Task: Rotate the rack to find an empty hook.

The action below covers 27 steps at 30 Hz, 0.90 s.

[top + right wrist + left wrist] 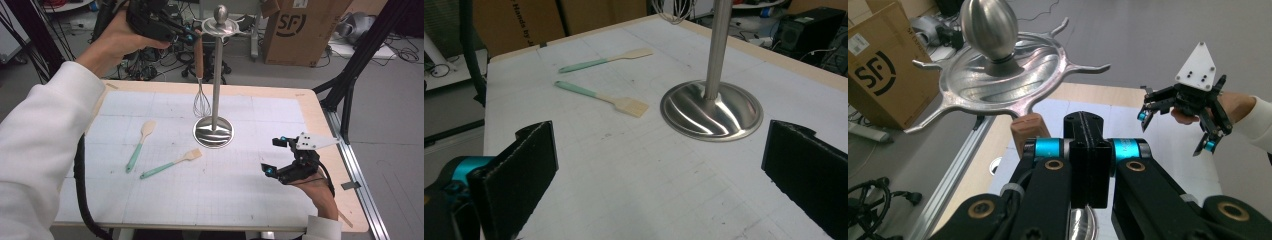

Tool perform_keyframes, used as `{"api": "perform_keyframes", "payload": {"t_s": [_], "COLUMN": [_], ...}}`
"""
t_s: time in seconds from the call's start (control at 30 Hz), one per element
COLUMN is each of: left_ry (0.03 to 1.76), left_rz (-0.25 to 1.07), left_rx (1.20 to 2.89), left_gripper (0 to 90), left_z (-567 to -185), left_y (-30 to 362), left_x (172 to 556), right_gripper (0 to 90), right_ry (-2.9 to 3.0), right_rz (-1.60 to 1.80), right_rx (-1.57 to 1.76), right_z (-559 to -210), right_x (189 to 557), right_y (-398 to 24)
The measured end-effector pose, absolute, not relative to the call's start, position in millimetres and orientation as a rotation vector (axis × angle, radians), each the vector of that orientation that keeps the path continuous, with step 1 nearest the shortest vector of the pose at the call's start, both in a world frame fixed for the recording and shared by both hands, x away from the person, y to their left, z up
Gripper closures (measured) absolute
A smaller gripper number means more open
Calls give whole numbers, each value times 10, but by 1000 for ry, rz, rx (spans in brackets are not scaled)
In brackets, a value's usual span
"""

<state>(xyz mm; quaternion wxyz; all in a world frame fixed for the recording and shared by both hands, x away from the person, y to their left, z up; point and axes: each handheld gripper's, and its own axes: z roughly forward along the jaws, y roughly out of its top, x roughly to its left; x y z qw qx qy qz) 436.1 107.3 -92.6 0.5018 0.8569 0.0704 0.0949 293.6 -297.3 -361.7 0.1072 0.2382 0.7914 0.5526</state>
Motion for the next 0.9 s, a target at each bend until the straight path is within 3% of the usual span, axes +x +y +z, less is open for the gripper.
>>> {"api": "perform_keyframes", "payload": {"t_s": [0.9], "left_ry": [268], "left_rz": [298], "left_rx": [2102], "left_gripper": [900], "left_z": [-949], "left_y": [1206], "left_x": [4709], "right_gripper": [2], "right_ry": [2344], "right_rz": [1613], "right_rx": [715], "right_z": [-3630], "right_x": [2948], "right_y": [-2970]}}
